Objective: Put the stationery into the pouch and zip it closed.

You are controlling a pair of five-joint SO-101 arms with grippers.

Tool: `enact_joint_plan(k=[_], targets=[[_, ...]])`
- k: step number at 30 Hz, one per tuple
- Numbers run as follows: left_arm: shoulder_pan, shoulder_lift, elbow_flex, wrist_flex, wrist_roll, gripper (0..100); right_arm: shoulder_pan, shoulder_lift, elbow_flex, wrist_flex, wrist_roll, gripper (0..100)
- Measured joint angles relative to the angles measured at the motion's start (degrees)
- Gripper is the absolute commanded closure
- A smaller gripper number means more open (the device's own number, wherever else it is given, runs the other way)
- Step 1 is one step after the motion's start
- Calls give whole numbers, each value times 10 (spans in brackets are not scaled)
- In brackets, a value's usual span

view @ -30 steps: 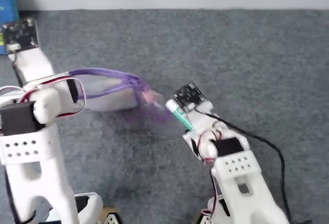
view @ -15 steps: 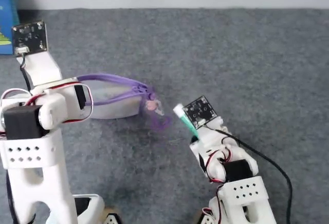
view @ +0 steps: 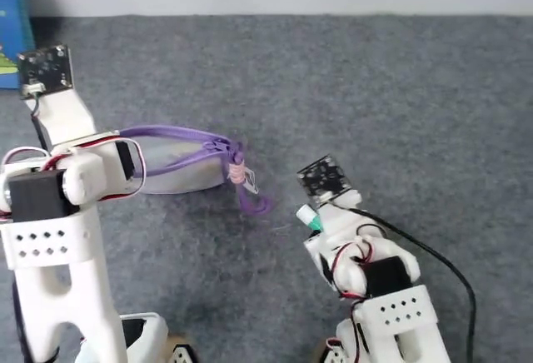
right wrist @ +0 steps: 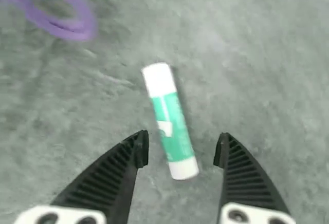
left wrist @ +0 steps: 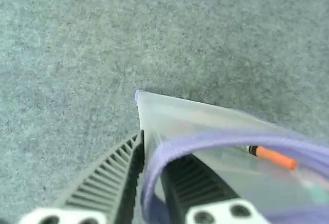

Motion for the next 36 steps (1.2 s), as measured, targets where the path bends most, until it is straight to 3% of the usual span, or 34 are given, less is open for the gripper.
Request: enact_joint_plan(k=[7,16,21,22,29,36], targets=[[0,0,1,0,0,988,-32,114,-1,-78,-18,787],[0,0,18,-5,-2,988,-5,410,-99,-206,-23,797],[-8,0,28,-13,-2,988,8,549,-159,-211,0,995],[-9,0,29,-13,-2,988,8,564,-168,-215,5,991],[-9,0,31,-13,-2,988,23,554,-177,-236,44,991],[-9,0,31,-13,-2,988,31,401,-168,-170,49,991]])
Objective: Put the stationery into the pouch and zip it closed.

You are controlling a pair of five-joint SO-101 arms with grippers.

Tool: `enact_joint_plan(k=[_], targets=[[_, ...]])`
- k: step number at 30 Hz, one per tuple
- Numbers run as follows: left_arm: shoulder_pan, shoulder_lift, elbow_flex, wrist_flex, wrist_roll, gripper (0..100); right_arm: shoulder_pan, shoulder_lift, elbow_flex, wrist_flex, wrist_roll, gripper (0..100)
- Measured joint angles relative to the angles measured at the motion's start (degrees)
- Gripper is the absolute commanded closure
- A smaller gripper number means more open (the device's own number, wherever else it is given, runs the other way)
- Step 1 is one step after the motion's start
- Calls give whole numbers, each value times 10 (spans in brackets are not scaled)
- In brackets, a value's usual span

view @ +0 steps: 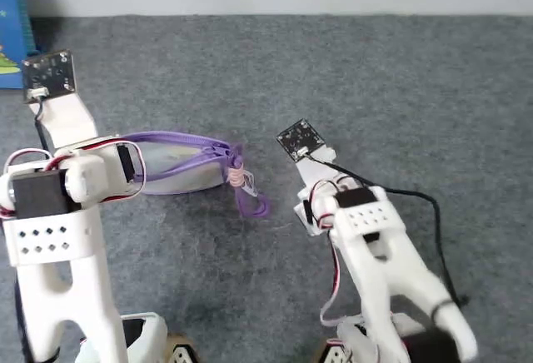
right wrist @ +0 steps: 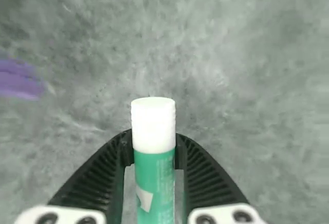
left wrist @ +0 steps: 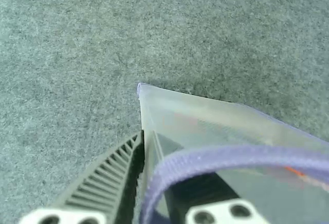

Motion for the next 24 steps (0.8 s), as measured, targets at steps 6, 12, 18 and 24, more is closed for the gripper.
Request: enact_joint_plan(k=[6,12,18,24], targets=[[0,0,0,0,0,988,-3,-178,2,58,-2,991],[0,0,0,0,0,988,-61,-331,2,67,-55,991],[0,-1,4,0,0,988,-123,-455,2,17,-118,991],[0,-1,4,0,0,988,-175,-525,2,-116,-183,991]])
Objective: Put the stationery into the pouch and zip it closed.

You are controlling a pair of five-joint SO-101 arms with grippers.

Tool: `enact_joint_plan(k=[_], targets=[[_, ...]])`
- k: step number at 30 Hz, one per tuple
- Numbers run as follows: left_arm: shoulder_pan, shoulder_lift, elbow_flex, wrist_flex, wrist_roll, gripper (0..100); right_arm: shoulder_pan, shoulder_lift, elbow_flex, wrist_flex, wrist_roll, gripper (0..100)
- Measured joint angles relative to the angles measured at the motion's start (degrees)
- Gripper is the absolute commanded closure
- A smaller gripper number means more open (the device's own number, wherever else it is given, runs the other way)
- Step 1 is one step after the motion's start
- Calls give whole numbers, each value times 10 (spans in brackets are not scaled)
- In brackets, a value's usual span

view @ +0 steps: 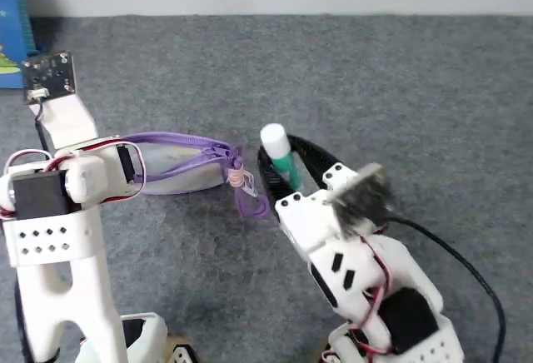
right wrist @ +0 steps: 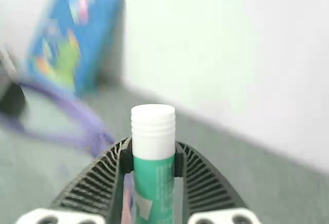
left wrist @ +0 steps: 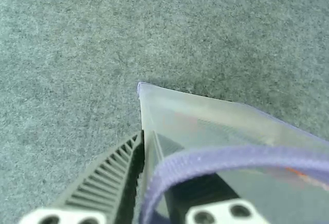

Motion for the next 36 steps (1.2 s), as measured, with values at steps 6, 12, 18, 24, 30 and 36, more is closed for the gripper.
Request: enact_joint_plan(k=[6,12,18,24,30,36], targets=[[0,0,0,0,0,988,-71,0,0,-162,-44,991],[0,0,0,0,0,988,-120,98,0,-295,-56,991],[0,0,0,0,0,988,-135,222,0,-413,-88,991],[0,0,0,0,0,988,-151,310,0,-494,-88,991],[0,0,0,0,0,988,-150,385,0,-551,-88,990],[0,0,0,0,0,988,-151,404,0,-557,-88,868]])
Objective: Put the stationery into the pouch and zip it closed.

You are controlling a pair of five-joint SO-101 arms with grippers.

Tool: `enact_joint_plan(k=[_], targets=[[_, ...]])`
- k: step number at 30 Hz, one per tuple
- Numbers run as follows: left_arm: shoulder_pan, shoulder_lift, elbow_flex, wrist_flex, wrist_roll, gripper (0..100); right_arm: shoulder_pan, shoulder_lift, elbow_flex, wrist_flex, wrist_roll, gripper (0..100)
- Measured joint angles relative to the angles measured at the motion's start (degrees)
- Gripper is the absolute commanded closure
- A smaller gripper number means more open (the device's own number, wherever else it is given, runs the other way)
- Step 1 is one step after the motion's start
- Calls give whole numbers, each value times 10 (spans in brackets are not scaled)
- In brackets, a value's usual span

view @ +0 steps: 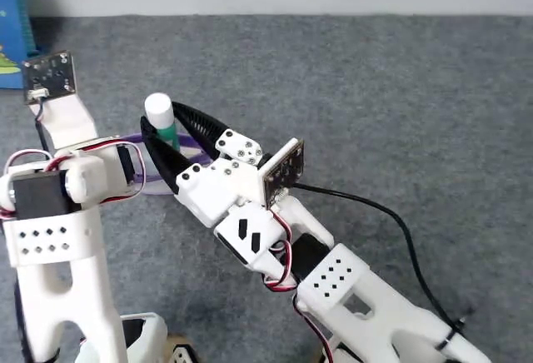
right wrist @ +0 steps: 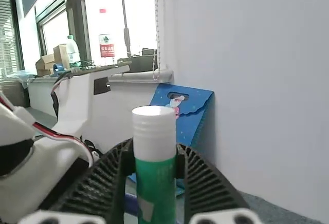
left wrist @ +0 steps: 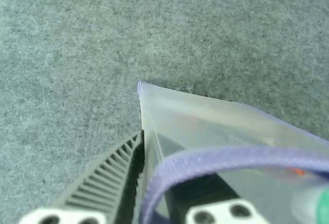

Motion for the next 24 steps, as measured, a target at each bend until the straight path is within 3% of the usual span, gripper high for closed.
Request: enact_joint_plan(k=[4,16,19,24], targets=[[0,0,0,0,0,988,0,-5,6,5,0,774],[-3,0,2,0,0,988,-2,-78,9,92,-2,853],[-3,0,2,0,0,988,17,-128,21,163,-2,873],[-3,0,2,0,0,988,63,-237,30,372,-20,871]])
